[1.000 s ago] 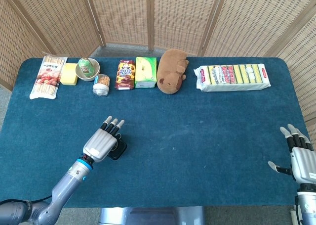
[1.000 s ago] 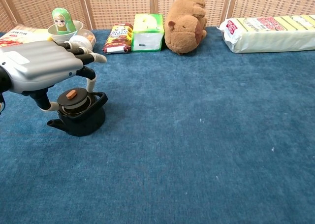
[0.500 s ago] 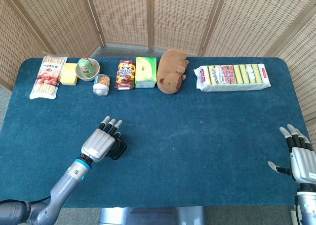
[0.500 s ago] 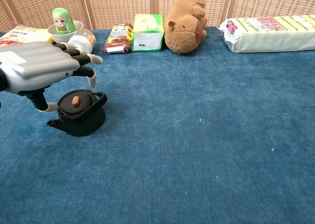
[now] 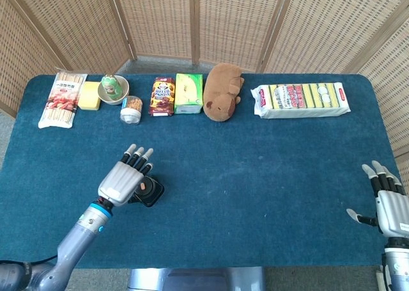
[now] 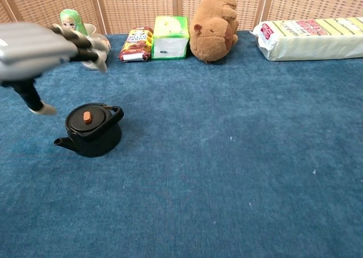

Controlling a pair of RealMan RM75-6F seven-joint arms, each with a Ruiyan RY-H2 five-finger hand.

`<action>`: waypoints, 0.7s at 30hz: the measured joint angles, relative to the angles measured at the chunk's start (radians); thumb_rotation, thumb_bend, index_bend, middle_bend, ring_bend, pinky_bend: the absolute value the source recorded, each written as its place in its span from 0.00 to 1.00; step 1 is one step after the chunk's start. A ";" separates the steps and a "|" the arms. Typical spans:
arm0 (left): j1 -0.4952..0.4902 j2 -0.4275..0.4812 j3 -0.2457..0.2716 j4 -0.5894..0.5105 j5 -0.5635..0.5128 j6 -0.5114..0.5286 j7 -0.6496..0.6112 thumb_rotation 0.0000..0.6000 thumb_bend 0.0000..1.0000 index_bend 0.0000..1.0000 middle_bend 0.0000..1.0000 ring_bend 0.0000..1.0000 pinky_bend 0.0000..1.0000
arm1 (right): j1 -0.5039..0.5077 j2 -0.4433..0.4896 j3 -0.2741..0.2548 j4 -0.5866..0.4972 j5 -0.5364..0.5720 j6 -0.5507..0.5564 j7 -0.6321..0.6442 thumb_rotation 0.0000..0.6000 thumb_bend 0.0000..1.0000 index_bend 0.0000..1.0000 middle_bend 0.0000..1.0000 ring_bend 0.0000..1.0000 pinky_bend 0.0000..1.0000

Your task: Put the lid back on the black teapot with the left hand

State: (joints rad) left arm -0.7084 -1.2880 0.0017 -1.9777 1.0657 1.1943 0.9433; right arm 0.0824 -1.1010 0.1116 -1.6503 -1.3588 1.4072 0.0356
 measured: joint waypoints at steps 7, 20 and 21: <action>0.056 0.125 0.013 -0.021 0.074 0.043 -0.127 1.00 0.10 0.00 0.00 0.00 0.01 | -0.001 -0.001 -0.001 -0.002 -0.001 0.003 -0.005 1.00 0.07 0.10 0.01 0.01 0.00; 0.293 0.287 0.103 0.085 0.269 0.206 -0.590 1.00 0.10 0.00 0.00 0.00 0.01 | -0.005 -0.008 -0.006 -0.013 -0.016 0.019 -0.029 1.00 0.07 0.10 0.01 0.01 0.00; 0.314 0.289 0.109 0.100 0.283 0.224 -0.626 1.00 0.10 0.00 0.00 0.00 0.01 | -0.005 -0.008 -0.006 -0.013 -0.018 0.020 -0.029 1.00 0.07 0.10 0.01 0.01 0.00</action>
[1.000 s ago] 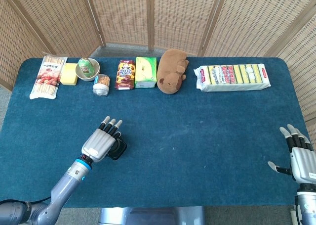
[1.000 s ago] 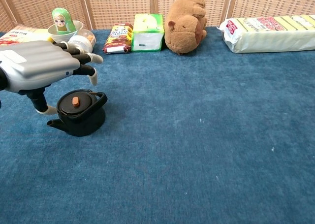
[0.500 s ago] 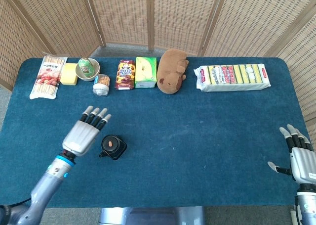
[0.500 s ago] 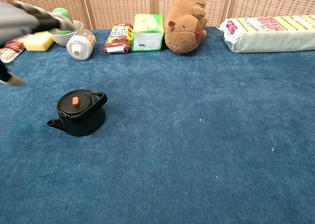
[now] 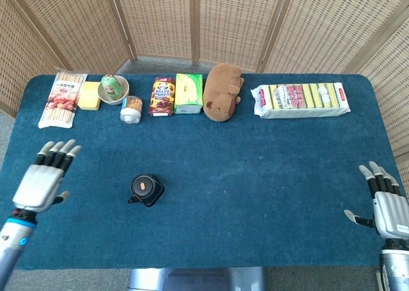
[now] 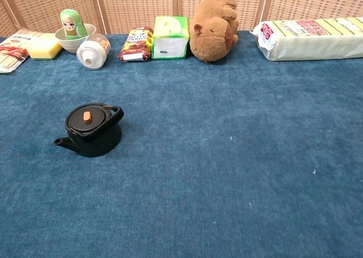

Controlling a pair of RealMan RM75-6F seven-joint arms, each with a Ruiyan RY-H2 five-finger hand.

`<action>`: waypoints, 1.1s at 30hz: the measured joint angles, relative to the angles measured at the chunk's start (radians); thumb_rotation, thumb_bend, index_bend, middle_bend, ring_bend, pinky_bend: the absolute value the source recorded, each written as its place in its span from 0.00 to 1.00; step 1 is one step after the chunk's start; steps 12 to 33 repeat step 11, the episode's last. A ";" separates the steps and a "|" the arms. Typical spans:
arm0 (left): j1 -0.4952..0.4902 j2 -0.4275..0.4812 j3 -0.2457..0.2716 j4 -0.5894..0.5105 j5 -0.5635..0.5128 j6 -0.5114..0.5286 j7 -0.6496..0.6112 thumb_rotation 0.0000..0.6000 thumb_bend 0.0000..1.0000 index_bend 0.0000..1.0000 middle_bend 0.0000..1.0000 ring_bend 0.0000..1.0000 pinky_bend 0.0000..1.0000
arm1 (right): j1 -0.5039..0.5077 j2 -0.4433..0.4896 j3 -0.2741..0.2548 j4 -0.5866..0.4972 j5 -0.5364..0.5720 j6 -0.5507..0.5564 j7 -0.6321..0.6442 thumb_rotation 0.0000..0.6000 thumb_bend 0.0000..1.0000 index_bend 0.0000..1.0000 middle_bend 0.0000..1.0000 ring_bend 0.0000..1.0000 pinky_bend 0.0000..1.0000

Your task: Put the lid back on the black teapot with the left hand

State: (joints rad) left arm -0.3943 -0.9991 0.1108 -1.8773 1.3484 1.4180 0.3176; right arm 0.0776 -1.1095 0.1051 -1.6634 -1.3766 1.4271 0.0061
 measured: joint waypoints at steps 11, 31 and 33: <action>0.229 -0.066 0.049 0.202 0.141 0.208 -0.257 1.00 0.10 0.00 0.00 0.00 0.01 | -0.004 -0.005 0.002 0.002 -0.022 0.027 0.001 1.00 0.07 0.10 0.01 0.01 0.00; 0.229 -0.066 0.049 0.202 0.141 0.208 -0.257 1.00 0.10 0.00 0.00 0.00 0.01 | -0.004 -0.005 0.002 0.002 -0.022 0.027 0.001 1.00 0.07 0.10 0.01 0.01 0.00; 0.229 -0.066 0.049 0.202 0.141 0.208 -0.257 1.00 0.10 0.00 0.00 0.00 0.01 | -0.004 -0.005 0.002 0.002 -0.022 0.027 0.001 1.00 0.07 0.10 0.01 0.01 0.00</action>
